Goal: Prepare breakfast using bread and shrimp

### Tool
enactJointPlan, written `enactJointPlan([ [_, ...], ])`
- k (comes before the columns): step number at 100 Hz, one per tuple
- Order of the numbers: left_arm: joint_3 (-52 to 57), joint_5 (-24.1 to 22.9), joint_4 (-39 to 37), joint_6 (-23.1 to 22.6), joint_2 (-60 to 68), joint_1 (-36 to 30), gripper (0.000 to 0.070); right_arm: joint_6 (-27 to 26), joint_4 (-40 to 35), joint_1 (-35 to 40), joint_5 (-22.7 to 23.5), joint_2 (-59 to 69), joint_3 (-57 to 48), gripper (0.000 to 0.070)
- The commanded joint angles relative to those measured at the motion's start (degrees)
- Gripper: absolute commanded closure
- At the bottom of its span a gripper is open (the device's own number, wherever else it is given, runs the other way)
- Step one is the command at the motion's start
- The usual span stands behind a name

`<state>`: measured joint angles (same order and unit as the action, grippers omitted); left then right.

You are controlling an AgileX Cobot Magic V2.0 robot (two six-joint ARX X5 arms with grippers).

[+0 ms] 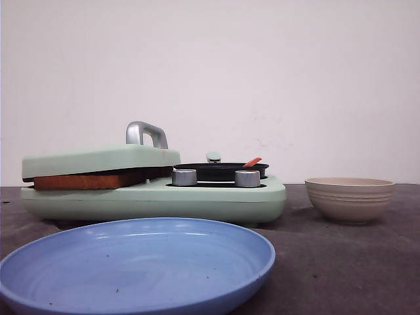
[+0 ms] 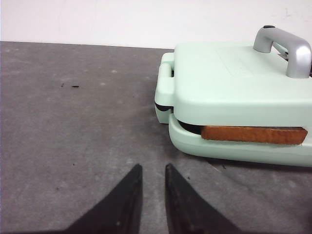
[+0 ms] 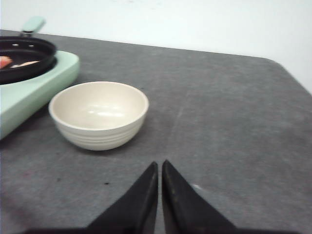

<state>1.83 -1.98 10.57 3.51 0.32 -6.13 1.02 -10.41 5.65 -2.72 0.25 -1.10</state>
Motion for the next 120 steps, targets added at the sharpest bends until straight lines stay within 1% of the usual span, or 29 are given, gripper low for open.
enactJointPlan([
  [1, -1.0, 0.1, 0.2, -0.9, 0.0, 0.0, 0.0700, -2.6, -0.3, -0.5, 0.0, 0.0, 0.4, 0.0692],
  [6, -1.0, 0.1, 0.2, -0.9, 0.0, 0.0, 0.0700, -3.8, -0.2, -0.7, 1.6, 0.0, 0.4, 0.0692],
  [15, -1.0, 0.1, 0.2, -0.9, 0.0, 0.0, 0.0700, -3.8, 1.0, -0.6, 3.3, 0.0, 0.4, 0.0692],
  [120, -1.0, 0.1, 0.2, -0.9, 0.0, 0.0, 0.0700, -3.8, 1.5, -0.6, 3.1, 0.0, 0.4, 0.0692],
])
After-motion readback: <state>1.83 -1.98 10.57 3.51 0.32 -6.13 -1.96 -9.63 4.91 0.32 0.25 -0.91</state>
